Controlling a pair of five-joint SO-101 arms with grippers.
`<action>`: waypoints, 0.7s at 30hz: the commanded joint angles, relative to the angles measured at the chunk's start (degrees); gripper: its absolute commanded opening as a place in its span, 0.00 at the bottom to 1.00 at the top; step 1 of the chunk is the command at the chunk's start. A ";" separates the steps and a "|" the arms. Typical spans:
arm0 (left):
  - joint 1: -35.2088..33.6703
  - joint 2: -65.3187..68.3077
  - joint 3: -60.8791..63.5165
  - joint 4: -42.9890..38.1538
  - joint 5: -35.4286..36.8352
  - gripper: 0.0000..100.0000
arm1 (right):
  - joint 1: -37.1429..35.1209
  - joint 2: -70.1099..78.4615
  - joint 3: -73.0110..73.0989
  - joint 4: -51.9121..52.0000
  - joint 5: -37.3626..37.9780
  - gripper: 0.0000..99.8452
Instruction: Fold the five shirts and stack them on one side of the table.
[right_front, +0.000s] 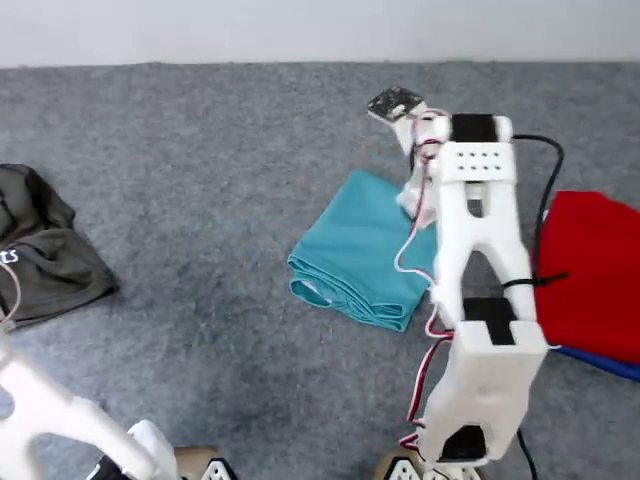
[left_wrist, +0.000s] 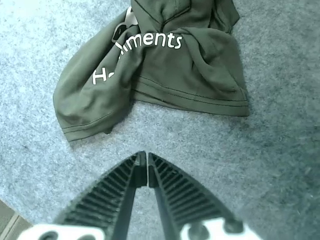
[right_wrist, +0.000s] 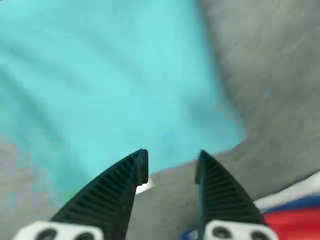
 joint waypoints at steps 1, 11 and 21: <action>0.35 -1.41 1.45 -1.49 -0.62 0.02 | -3.30 -4.00 -0.18 5.93 -12.84 0.04; 0.35 -1.14 3.12 -3.08 -0.62 0.02 | -4.62 -3.47 14.68 5.67 -25.76 0.01; 0.35 -1.05 3.12 -3.08 -0.62 0.02 | -9.36 3.47 21.19 4.09 -30.51 0.01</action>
